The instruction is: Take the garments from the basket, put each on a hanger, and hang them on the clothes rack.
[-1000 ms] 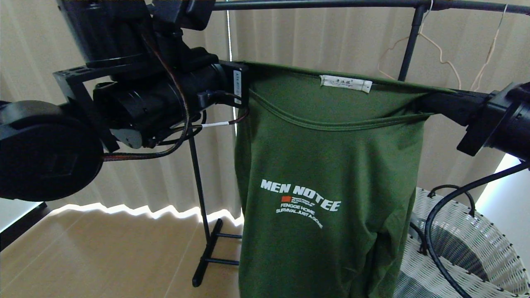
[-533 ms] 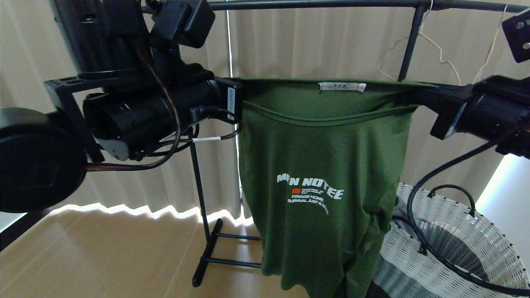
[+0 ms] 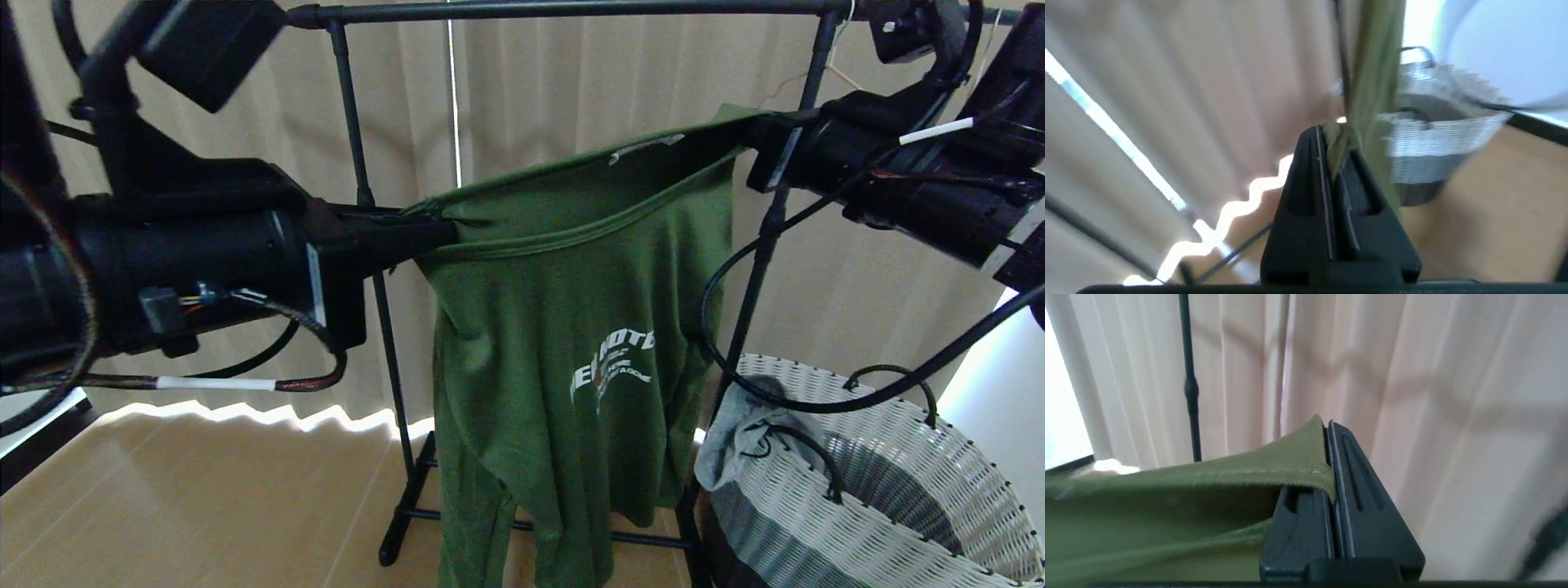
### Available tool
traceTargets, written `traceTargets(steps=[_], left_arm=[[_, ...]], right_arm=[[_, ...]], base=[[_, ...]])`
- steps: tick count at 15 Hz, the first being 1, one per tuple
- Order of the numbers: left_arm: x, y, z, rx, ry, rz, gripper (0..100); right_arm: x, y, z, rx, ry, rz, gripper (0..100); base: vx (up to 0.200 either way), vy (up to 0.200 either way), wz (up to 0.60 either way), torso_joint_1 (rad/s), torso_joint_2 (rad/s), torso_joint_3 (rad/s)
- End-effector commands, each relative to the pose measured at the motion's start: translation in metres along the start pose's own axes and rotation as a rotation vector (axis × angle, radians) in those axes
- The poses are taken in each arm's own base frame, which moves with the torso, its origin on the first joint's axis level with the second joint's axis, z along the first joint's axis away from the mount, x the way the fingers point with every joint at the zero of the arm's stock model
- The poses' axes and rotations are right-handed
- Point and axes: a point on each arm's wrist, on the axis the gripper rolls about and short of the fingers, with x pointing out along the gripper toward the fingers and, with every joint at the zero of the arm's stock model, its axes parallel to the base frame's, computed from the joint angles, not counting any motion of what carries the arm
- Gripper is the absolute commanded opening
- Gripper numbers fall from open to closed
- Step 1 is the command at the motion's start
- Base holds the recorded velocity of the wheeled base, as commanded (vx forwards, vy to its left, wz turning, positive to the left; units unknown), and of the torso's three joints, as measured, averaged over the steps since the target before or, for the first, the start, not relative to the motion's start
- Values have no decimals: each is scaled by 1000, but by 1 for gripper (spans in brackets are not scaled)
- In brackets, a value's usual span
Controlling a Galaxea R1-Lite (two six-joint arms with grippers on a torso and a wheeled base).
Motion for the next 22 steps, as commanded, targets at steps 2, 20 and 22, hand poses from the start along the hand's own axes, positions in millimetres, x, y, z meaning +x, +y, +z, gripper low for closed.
traceTargets(steps=[2, 20, 22], left_arm=[[-25, -4, 12, 13, -69, -15, 0], [83, 50, 15, 15, -119, 413, 0], [83, 50, 15, 15, -119, 413, 0]], right_arm=[[14, -1, -13, 3, 27, -2, 0], [-76, 5, 6, 3, 18, -19, 0], [-76, 5, 5, 3, 22, -19, 0]], base=[[0, 0, 0, 0, 0, 0], [0, 0, 0, 0, 0, 0], [0, 0, 0, 0, 0, 0]])
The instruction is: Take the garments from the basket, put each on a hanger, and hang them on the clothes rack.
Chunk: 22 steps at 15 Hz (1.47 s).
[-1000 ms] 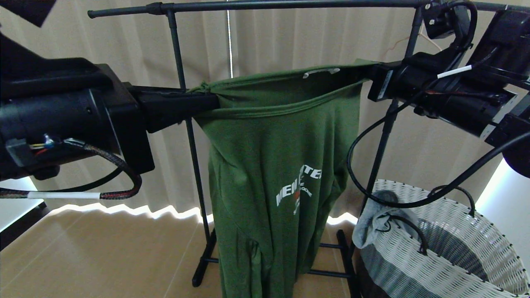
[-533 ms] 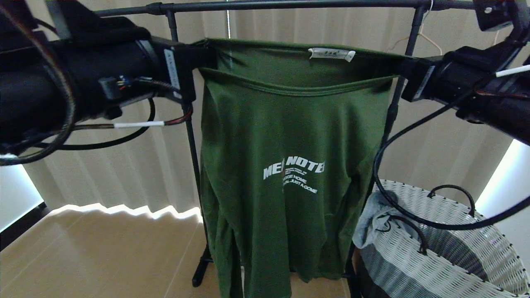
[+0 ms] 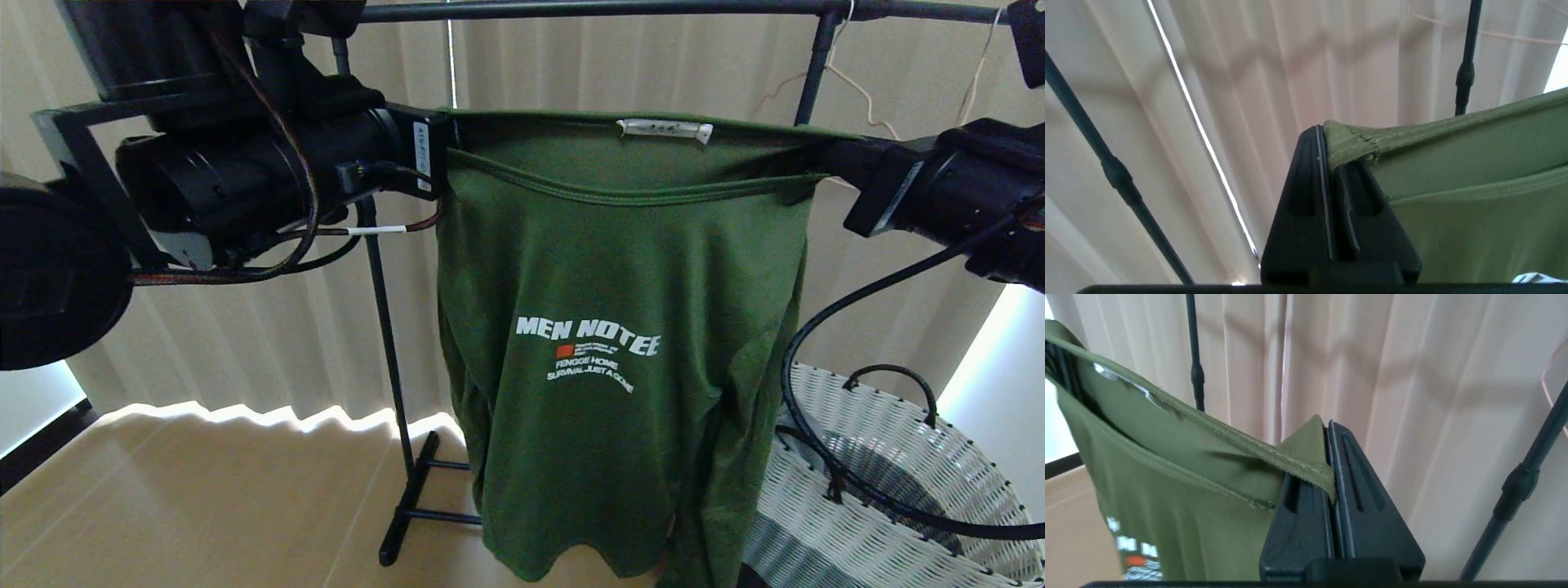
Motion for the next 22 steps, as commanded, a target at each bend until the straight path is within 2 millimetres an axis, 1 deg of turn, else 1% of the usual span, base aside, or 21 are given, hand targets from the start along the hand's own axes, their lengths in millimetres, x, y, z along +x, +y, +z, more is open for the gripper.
traceTargets(steps=[1, 3, 6, 8, 9, 11, 13, 16, 17, 18, 19, 22], left_arm=[[3, -1, -3, 1, 7, -1, 0], [10, 1, -8, 2, 22, 6, 0], [26, 10, -21, -2, 51, 35, 0], [34, 12, -26, -27, 60, 44, 0], [35, 11, -28, -39, 67, 41, 0], [35, 10, -28, -42, 64, 36, 0], [35, 9, -28, -42, 66, 34, 0], [35, 9, -22, -44, 45, 32, 0], [40, 5, -19, -51, 25, 9, 0], [44, -3, -14, -90, -14, -29, 0], [44, -8, -12, -100, -21, -42, 0], [42, -8, -12, -98, -15, -43, 0]], right_arm=[[-2, 0, 0, 0, 1, 1, 0], [-7, 1, 4, -1, -10, 2, 0], [-22, 3, 9, 0, 6, 10, 0], [-35, 16, 11, 9, 25, 68, 0], [-42, 23, 8, 12, 46, 106, 0], [-46, 34, 2, 14, 71, 157, 0], [-46, 35, 1, 15, 74, 165, 0], [-46, 35, 0, 15, 76, 168, 0], [-48, 36, -1, 15, 79, 174, 0], [-50, 41, -4, 19, 89, 200, 0], [-54, 44, -5, 19, 91, 219, 0], [-55, 45, -7, 18, 95, 252, 0]], base=[[0, 0, 0, 0, 0, 0], [0, 0, 0, 0, 0, 0], [0, 0, 0, 0, 0, 0], [0, 0, 0, 0, 0, 0], [0, 0, 0, 0, 0, 0], [0, 0, 0, 0, 0, 0], [0, 0, 0, 0, 0, 0], [0, 0, 0, 0, 0, 0], [0, 0, 0, 0, 0, 0], [0, 0, 0, 0, 0, 0], [0, 0, 0, 0, 0, 0], [0, 0, 0, 0, 0, 0]])
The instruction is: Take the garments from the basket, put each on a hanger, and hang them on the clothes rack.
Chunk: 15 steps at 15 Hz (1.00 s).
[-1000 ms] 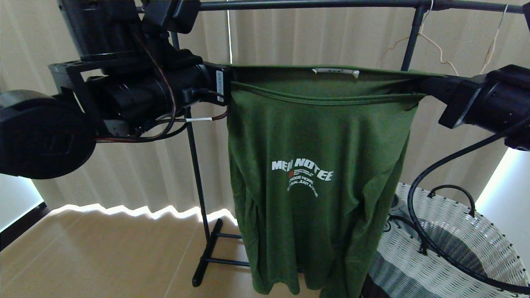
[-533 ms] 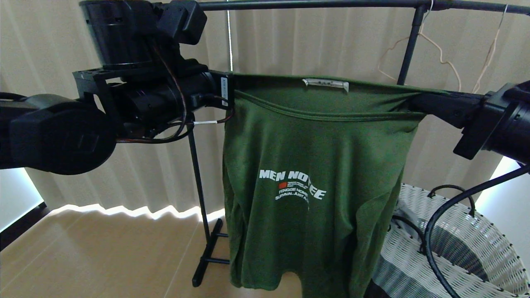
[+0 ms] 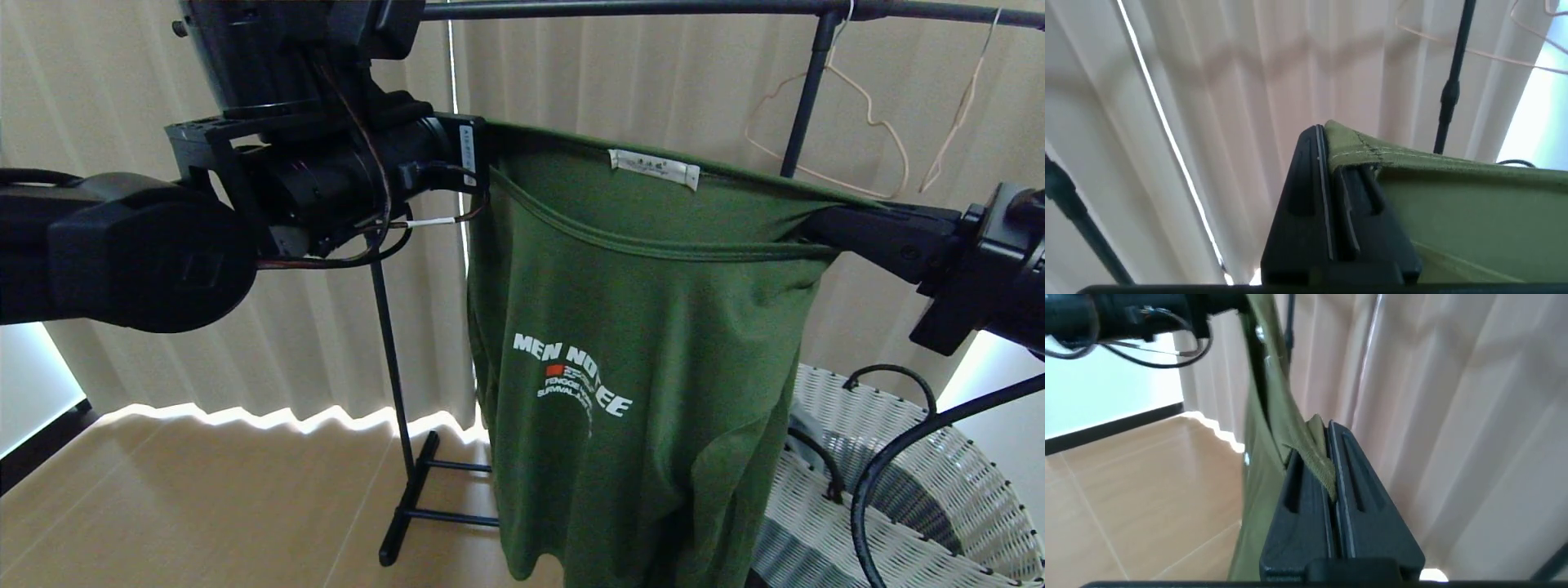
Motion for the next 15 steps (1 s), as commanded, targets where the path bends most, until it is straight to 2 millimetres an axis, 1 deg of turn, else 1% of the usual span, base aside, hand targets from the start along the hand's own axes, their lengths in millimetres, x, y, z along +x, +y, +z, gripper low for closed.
traceTargets(steps=[1, 3, 4, 6, 7, 8, 9, 10, 11, 13, 15], left_arm=[[-3, 1, 2, 0, 1, 1, 0], [-13, 3, 4, 4, 24, 2, 0], [-36, 4, 12, 0, 49, -8, 0], [-68, 8, 25, 0, 69, -12, 0], [-84, 9, 32, 3, 84, -15, 0], [-89, 10, 34, 3, 86, -15, 0], [-112, 10, 40, 5, 115, -28, 0], [-118, 9, 39, 7, 133, -37, 0], [-128, 5, 31, 10, 169, -55, 0], [-129, 3, 17, 14, 209, -64, 0], [-128, 3, 16, 15, 215, -65, 0]], right_arm=[[1, 0, 0, -4, 1, 4, 0], [3, -3, -1, -10, 8, -18, 0], [7, -15, -3, -36, 21, -71, 0], [17, -27, 0, -54, 24, -122, 0], [27, -32, 4, -56, 16, -137, 0], [30, -34, 5, -56, 15, -140, 0], [44, -43, 12, -57, -2, -168, 0], [48, -45, 12, -57, -4, -177, 0], [53, -46, 10, -54, 4, -181, 0], [53, -46, 8, -53, 10, -184, 0], [52, -46, 9, -54, 5, -197, 0]], base=[[0, 0, 0, 0, 0, 0], [0, 0, 0, 0, 0, 0], [0, 0, 0, 0, 0, 0], [0, 0, 0, 0, 0, 0], [0, 0, 0, 0, 0, 0], [0, 0, 0, 0, 0, 0], [0, 0, 0, 0, 0, 0], [0, 0, 0, 0, 0, 0], [0, 0, 0, 0, 0, 0], [0, 0, 0, 0, 0, 0], [0, 0, 0, 0, 0, 0]])
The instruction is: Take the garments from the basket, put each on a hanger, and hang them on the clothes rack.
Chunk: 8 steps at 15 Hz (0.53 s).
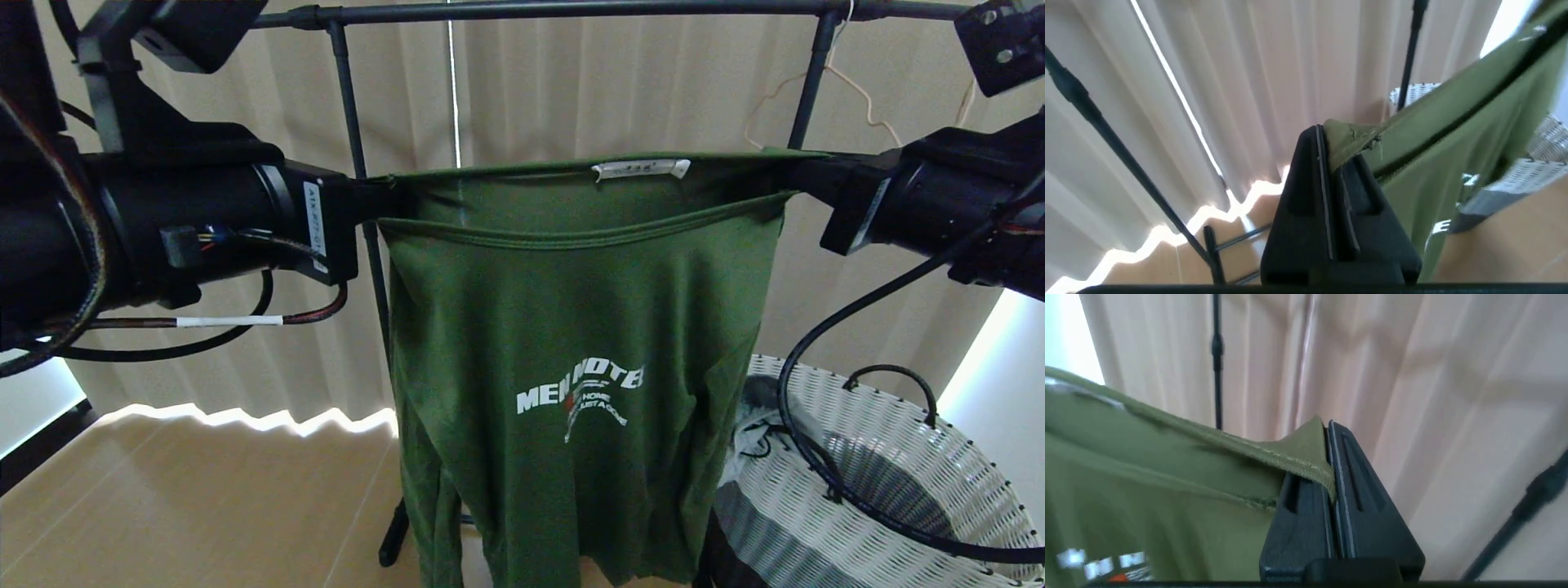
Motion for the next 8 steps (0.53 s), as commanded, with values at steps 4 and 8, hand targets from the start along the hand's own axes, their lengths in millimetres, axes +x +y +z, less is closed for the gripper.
traceTargets(steps=[4, 8], left_arm=[[-3, 0, -6, -15, -6, 5, 0], [-3, 0, -6, -17, -9, 8, 0]], right_arm=[[4, -1, -9, 1, 30, -44, 0], [2, -1, -10, -1, 33, -48, 0]], base=[[0, 0, 0, 0, 0, 0], [0, 0, 0, 0, 0, 0]])
